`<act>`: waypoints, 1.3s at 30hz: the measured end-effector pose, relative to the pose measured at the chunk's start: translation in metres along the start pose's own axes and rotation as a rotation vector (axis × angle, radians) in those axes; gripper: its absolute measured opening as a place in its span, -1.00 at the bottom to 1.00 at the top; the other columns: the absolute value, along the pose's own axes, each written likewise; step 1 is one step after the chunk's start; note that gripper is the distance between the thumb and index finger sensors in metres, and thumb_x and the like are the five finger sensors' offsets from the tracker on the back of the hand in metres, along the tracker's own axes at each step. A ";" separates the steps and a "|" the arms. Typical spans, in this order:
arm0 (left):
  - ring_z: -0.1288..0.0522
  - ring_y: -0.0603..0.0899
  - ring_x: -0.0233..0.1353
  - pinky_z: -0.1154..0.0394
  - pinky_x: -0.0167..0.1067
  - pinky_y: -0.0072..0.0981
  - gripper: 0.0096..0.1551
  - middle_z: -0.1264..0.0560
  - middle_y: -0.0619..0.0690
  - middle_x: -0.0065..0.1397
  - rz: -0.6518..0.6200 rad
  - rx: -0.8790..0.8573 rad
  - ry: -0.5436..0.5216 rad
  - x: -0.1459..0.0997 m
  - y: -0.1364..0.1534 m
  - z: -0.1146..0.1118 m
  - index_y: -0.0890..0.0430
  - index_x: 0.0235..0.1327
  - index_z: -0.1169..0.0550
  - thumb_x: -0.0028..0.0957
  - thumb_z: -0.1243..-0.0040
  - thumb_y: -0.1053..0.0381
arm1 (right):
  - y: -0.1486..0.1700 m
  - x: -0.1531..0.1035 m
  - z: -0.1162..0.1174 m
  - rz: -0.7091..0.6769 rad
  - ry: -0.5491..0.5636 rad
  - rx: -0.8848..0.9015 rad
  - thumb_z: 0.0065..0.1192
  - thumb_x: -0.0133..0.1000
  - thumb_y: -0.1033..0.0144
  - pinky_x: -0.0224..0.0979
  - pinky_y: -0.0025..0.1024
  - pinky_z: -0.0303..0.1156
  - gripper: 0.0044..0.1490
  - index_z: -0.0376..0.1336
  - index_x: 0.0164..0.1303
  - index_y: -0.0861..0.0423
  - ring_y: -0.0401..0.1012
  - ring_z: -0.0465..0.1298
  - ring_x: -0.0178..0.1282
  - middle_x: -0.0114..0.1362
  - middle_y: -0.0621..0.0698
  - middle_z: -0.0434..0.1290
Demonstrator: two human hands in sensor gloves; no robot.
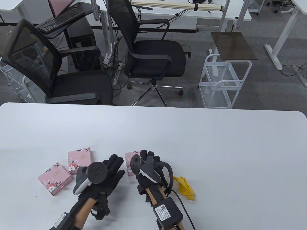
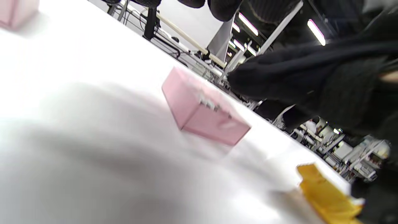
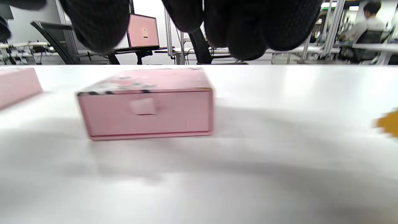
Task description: Dust necklace
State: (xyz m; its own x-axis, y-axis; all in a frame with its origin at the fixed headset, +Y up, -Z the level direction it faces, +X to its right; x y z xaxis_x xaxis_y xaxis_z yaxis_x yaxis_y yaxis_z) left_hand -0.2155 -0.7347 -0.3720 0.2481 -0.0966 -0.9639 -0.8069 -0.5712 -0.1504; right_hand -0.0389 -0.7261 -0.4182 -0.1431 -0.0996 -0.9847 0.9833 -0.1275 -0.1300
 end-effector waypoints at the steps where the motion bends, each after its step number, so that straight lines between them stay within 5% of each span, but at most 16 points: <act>1: 0.10 0.38 0.68 0.00 0.54 0.33 -0.26 0.09 -0.04 0.83 -0.005 -0.017 -0.035 -0.008 0.001 0.007 -0.07 0.75 -0.10 0.34 0.12 -0.24 | -0.004 0.002 0.004 0.014 -0.019 0.018 0.08 0.36 -0.16 0.50 0.31 0.22 0.07 -0.15 0.80 0.30 0.45 0.21 0.50 0.72 0.52 -0.01; 9: 0.05 0.40 0.67 -0.03 0.53 0.34 -0.26 0.04 -0.01 0.83 -0.032 -0.043 -0.157 -0.032 0.005 0.022 -0.06 0.75 -0.12 0.33 0.10 -0.24 | -0.020 0.018 0.036 0.106 -0.136 0.001 -0.01 0.28 -0.39 0.50 0.51 0.12 0.37 -0.34 0.78 0.44 0.67 0.05 0.49 0.71 0.67 -0.20; 23: 0.04 0.41 0.66 -0.05 0.52 0.33 -0.26 0.04 0.02 0.83 -0.042 -0.024 -0.157 -0.035 0.001 0.019 -0.06 0.75 -0.12 0.33 0.09 -0.25 | -0.012 0.020 0.033 0.139 -0.086 0.026 0.31 0.33 -0.21 0.42 0.41 0.27 0.29 -0.20 0.74 0.47 0.59 0.21 0.43 0.64 0.71 -0.11; 33: 0.03 0.41 0.65 -0.05 0.52 0.33 -0.26 0.04 0.03 0.83 -0.050 -0.016 -0.158 -0.036 0.000 0.018 -0.06 0.75 -0.13 0.33 0.09 -0.25 | 0.004 0.015 -0.009 0.112 -0.012 0.080 0.31 0.33 -0.21 0.43 0.40 0.26 0.29 -0.19 0.75 0.46 0.58 0.21 0.43 0.65 0.69 -0.11; 39: 0.03 0.41 0.66 -0.05 0.52 0.33 -0.26 0.01 0.04 0.83 -0.054 -0.018 -0.168 -0.037 -0.001 0.020 -0.06 0.74 -0.13 0.33 0.09 -0.25 | 0.068 0.022 -0.048 0.208 0.059 0.036 0.31 0.33 -0.21 0.44 0.40 0.25 0.29 -0.20 0.75 0.45 0.57 0.18 0.45 0.67 0.68 -0.15</act>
State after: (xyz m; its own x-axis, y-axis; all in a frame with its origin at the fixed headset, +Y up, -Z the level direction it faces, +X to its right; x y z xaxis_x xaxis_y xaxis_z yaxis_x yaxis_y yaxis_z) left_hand -0.2351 -0.7141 -0.3403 0.1966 0.0710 -0.9779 -0.7845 -0.5869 -0.2003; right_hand 0.0306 -0.6899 -0.4542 0.0699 -0.0692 -0.9952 0.9861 -0.1460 0.0794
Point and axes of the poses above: the tracker on the back of each hand, its own y axis roughly to the little-finger side, its own x axis roughly from the wrist to the fingertips, z = x × y, the point moved 5 cm from there along x, roughly from the wrist to the fingertips
